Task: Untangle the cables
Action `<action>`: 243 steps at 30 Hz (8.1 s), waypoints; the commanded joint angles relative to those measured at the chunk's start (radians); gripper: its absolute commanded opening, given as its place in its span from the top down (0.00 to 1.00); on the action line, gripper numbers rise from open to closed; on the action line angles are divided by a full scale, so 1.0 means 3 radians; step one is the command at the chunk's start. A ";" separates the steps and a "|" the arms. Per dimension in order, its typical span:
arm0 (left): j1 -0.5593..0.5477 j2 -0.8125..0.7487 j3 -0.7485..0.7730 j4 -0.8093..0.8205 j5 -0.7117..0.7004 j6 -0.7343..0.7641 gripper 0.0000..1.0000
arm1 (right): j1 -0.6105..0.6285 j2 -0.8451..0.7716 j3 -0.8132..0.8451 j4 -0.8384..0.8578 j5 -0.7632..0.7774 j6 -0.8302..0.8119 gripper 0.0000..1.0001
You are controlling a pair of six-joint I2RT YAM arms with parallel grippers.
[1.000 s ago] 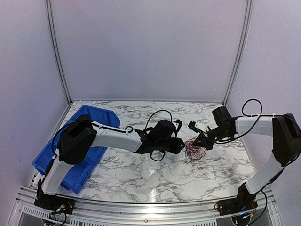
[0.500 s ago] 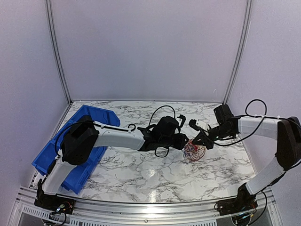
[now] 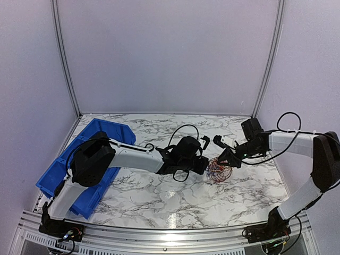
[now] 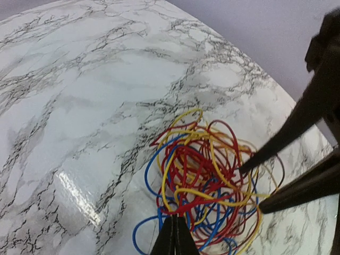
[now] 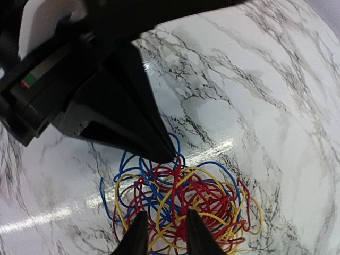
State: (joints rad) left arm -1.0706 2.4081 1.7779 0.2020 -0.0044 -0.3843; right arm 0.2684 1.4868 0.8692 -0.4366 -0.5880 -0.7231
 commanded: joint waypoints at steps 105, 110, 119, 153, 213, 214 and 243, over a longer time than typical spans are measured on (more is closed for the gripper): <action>-0.0118 -0.1419 -0.2502 0.1467 -0.0332 0.0696 0.37 | 0.0691 0.0497 0.0278 -0.0058 0.0369 0.0099 0.56; -0.0118 -0.1235 -0.2313 0.1318 -0.0422 0.0772 0.45 | 0.0691 0.0542 0.0288 -0.0071 0.0366 0.0097 0.56; -0.0113 -0.0864 -0.1812 0.0979 -0.0484 0.0974 0.55 | 0.0691 0.0561 0.0288 -0.0072 0.0384 0.0094 0.57; -0.0062 -0.1376 -0.2185 0.0821 -0.0608 0.1013 1.00 | 0.0690 0.0811 0.0262 0.0030 0.0705 0.0106 0.61; -0.0067 -0.4171 -0.0847 -0.0617 -0.2321 0.2890 1.00 | 0.0688 0.0862 0.0309 -0.0030 0.1009 0.0145 0.58; -0.0067 -0.4176 -0.0894 -0.0617 -0.2326 0.2883 1.00 | 0.0688 0.0827 0.0309 -0.0036 0.1005 0.0150 0.57; -0.0051 -0.3219 -0.2670 -0.0701 -0.1179 0.0891 0.95 | 0.0352 -0.0011 0.0278 -0.0098 0.0462 0.0198 0.51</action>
State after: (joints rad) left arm -1.0912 1.3472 0.9337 0.0280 -0.5106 0.0006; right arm 0.3763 1.4700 0.9508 -0.4553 -0.4282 -0.6594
